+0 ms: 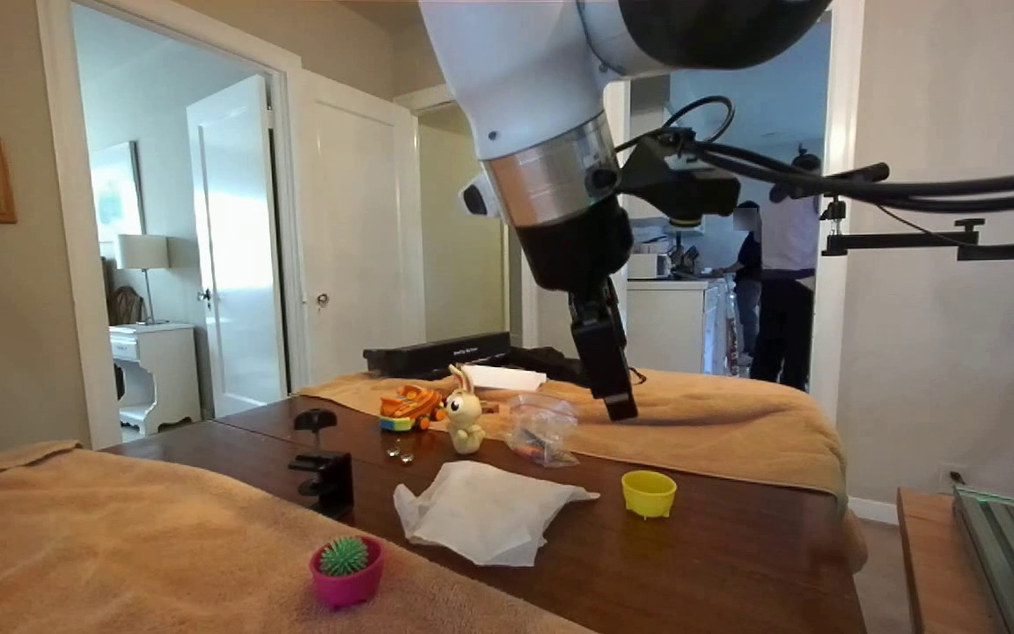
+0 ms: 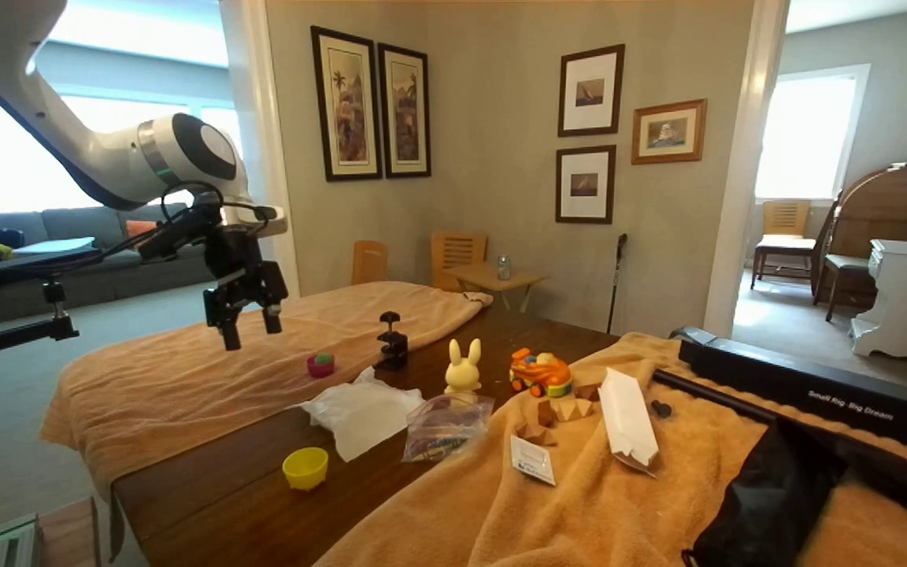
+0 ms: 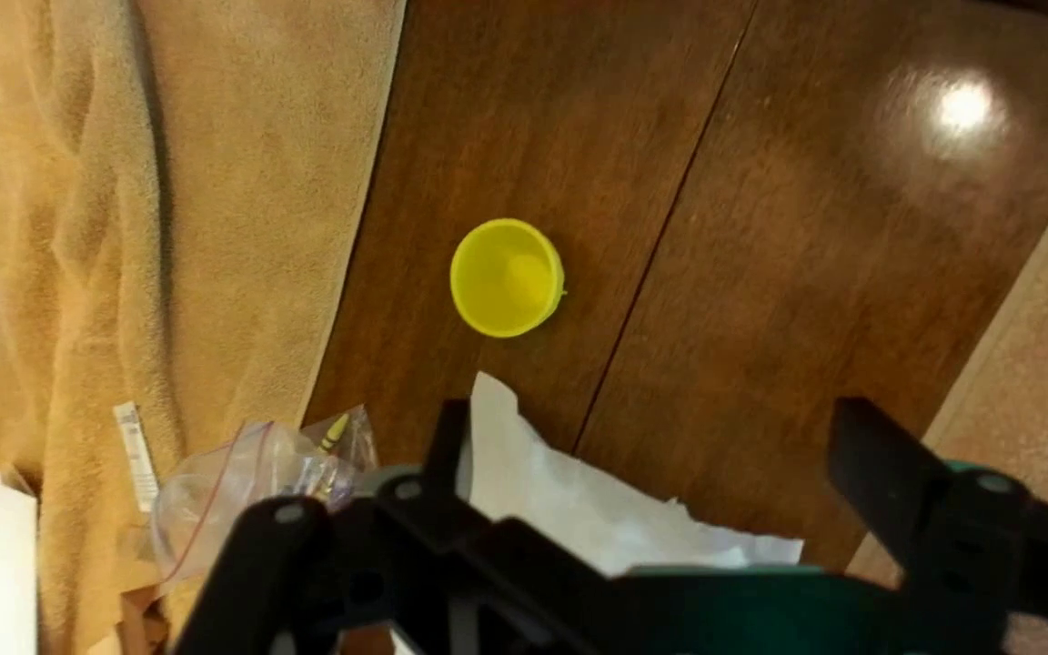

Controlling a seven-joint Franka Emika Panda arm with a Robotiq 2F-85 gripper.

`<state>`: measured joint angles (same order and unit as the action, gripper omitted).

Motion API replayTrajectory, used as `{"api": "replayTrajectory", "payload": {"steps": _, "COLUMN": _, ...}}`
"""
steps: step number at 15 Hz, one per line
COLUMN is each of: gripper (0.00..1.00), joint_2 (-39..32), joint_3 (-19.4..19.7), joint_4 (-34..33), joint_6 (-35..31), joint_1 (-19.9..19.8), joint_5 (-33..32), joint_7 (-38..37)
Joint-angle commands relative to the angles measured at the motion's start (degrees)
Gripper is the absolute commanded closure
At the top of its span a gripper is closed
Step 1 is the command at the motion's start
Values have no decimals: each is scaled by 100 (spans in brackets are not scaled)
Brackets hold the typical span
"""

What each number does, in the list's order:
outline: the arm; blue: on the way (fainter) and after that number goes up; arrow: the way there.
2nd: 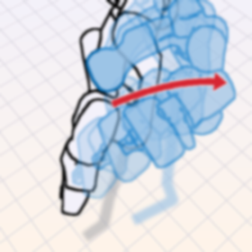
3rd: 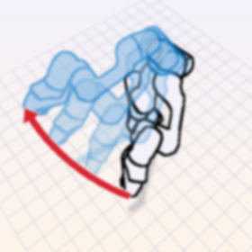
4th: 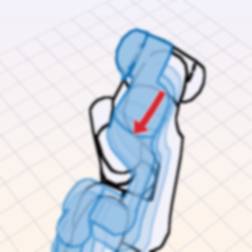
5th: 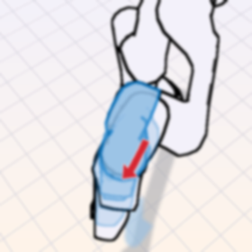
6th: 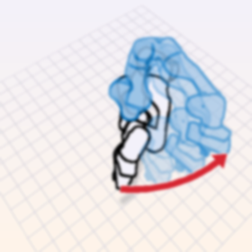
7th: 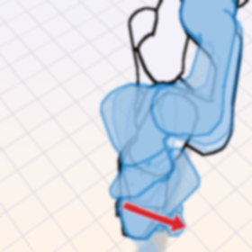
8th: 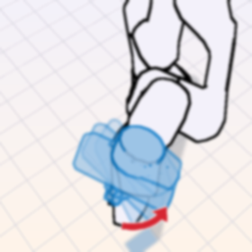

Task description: Place the yellow bowl upright.

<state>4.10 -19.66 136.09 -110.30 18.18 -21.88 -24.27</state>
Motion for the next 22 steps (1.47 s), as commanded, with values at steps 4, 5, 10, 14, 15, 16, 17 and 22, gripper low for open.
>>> {"api": "replayTrajectory", "payload": {"steps": 4, "gripper": 0, "joint_2": 1051, "joint_3": 445, "joint_4": 992, "joint_6": -1920, "joint_1": -399, "joint_5": 279, "joint_7": -89}}
{"api": "replayTrajectory", "payload": {"steps": 5, "gripper": 0, "joint_2": 1140, "joint_3": 511, "joint_4": 1119, "joint_6": -2240, "joint_1": -467, "joint_5": 343, "joint_7": -73}}
{"api": "replayTrajectory", "payload": {"steps": 10, "gripper": 0, "joint_2": 1442, "joint_3": 833, "joint_4": 1691, "joint_6": -3786, "joint_1": -740, "joint_5": 978, "joint_7": 103}}
{"api": "replayTrajectory", "payload": {"steps": 14, "gripper": 0, "joint_2": 1417, "joint_3": 1121, "joint_4": 1901, "joint_6": -4669, "joint_1": -547, "joint_5": 2298, "joint_7": 544}}
{"api": "replayTrajectory", "payload": {"steps": 15, "gripper": 0, "joint_2": 1384, "joint_3": 1179, "joint_4": 1874, "joint_6": -4664, "joint_1": -451, "joint_5": 2655, "joint_7": 750}}
{"api": "replayTrajectory", "payload": {"steps": 16, "gripper": 0, "joint_2": 1366, "joint_3": 1239, "joint_4": 1891, "joint_6": -4709, "joint_1": -354, "joint_5": 3000, "joint_7": 954}}
{"api": "replayTrajectory", "payload": {"steps": 17, "gripper": 0, "joint_2": 1362, "joint_3": 1326, "joint_4": 1847, "joint_6": -4561, "joint_1": -210, "joint_5": 3410, "joint_7": 1194}}
{"api": "replayTrajectory", "payload": {"steps": 22, "gripper": 0, "joint_2": 1488, "joint_3": 1335, "joint_4": 1644, "joint_6": -3379, "joint_1": -210, "joint_5": 4019, "joint_7": 1523}}
